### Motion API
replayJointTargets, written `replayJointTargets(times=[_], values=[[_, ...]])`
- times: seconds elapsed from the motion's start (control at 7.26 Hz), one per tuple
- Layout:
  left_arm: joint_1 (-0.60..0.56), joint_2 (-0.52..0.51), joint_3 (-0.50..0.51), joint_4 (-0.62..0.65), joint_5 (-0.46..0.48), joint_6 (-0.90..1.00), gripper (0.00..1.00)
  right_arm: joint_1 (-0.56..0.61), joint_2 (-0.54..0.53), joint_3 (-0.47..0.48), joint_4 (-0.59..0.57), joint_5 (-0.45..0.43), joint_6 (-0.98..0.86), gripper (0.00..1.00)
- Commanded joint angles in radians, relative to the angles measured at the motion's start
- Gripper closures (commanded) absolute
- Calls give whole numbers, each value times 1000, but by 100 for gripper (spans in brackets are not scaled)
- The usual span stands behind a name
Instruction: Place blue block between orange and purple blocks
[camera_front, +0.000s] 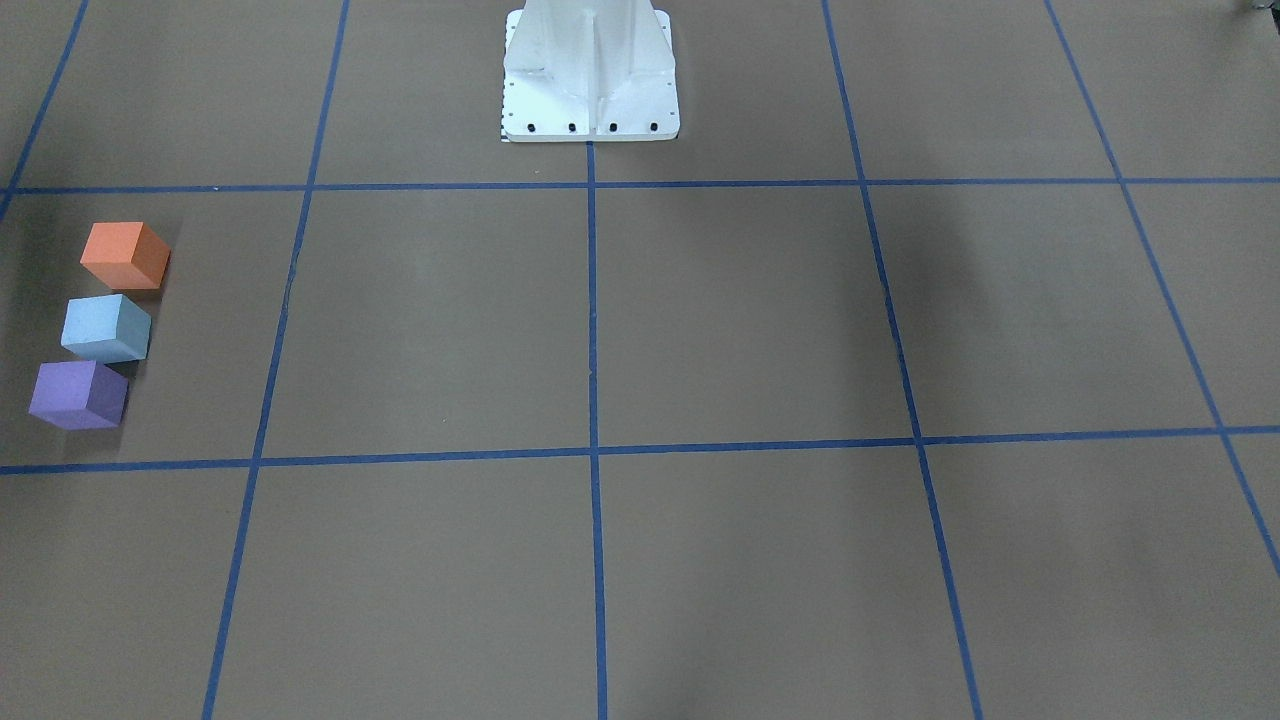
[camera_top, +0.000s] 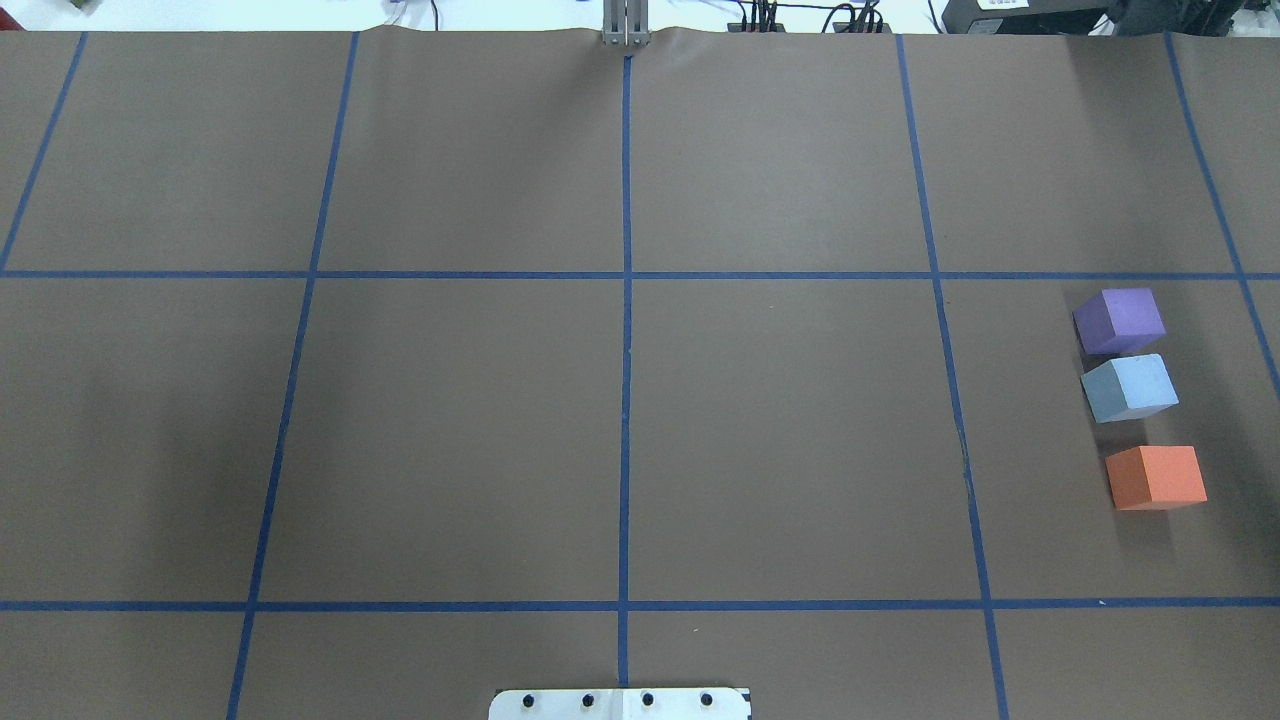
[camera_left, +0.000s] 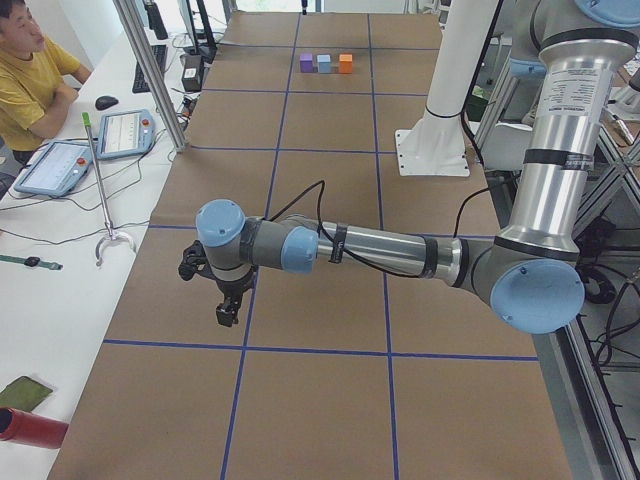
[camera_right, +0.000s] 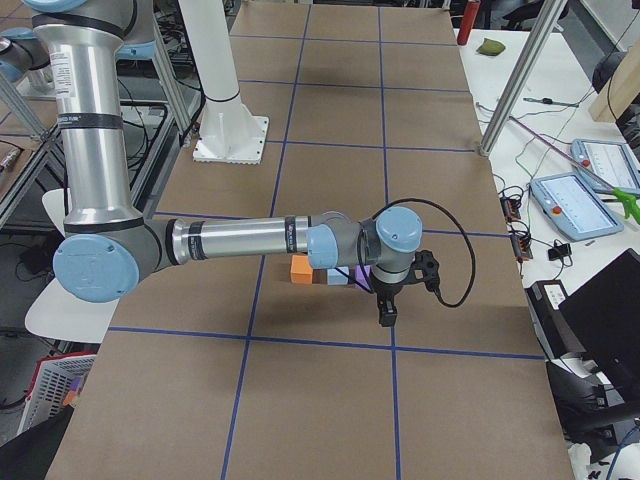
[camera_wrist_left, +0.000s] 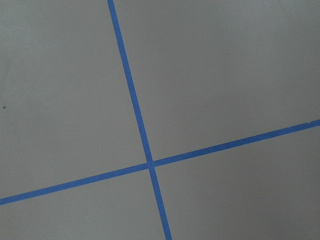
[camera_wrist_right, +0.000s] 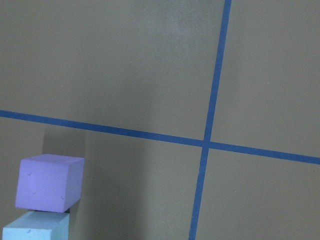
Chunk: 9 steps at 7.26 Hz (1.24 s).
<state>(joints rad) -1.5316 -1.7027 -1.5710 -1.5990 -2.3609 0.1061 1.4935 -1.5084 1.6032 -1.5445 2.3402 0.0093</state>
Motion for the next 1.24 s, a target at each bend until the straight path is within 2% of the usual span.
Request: replayJointTargets(times=[0.0, 0.28, 0.55, 0.69, 0.83, 1.1], values=[[4, 46, -49, -1, -2, -9, 0, 1, -10, 3, 1, -4, -8, 0], [-2, 61, -85, 10, 0, -9, 0, 1, -13, 78, -8, 10, 0, 0], [-2, 92, -43, 4, -1, -9, 0, -7, -16, 74, -3, 5, 6, 0], [-1, 104, -44, 2, 0, -26, 0, -9, -15, 67, -3, -1, 5, 0], [-2, 97, -56, -1, 2, -125, 0, -12, -16, 52, -2, -2, 5, 0], [-18, 115, -70, -16, 3, -144, 0, -70, -15, 50, 0, -5, 17, 0]])
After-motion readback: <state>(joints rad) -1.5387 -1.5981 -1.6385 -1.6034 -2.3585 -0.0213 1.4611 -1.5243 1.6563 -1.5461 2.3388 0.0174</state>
